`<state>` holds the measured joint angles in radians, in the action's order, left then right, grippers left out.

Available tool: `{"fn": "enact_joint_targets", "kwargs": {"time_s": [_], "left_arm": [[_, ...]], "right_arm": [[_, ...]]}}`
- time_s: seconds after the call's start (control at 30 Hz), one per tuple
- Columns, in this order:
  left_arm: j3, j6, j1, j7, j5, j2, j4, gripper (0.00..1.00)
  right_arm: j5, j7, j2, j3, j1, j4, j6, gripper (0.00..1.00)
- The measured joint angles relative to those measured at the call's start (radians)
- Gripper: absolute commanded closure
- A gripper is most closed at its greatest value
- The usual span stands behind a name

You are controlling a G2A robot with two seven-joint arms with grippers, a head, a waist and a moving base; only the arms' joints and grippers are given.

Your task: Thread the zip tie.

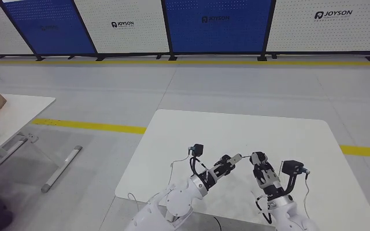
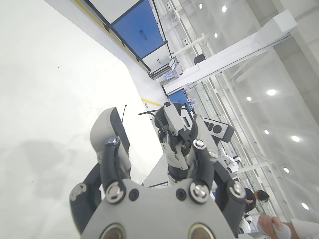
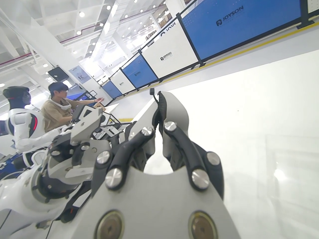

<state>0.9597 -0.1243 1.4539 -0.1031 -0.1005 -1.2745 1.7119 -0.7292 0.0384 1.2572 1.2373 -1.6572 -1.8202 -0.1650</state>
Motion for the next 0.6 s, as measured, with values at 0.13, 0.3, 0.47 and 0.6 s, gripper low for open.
{"fn": "enact_joint_targets", "kwargs": {"time_s": [0.13, 0.3, 0.47, 0.6], "left_arm": [[-0.006, 0.002, -0.005, 0.008, -0.006, -0.002, -0.006, 1.00], [-0.008, -0.001, -0.006, 0.018, -0.007, -0.002, -0.008, 1.00], [-0.009, -0.005, -0.005, 0.020, -0.010, -0.002, -0.009, 1.00], [-0.011, -0.011, -0.004, 0.022, -0.011, -0.003, -0.009, 1.00]], "right_arm": [[-0.003, -0.002, 0.000, 0.001, -0.001, -0.001, -0.002, 1.00], [-0.005, -0.002, 0.001, 0.000, -0.002, -0.001, -0.004, 1.00], [-0.006, -0.003, 0.002, 0.000, -0.002, 0.000, -0.006, 1.00], [-0.002, -0.009, 0.002, 0.000, -0.003, 0.002, -0.011, 0.00]]}}
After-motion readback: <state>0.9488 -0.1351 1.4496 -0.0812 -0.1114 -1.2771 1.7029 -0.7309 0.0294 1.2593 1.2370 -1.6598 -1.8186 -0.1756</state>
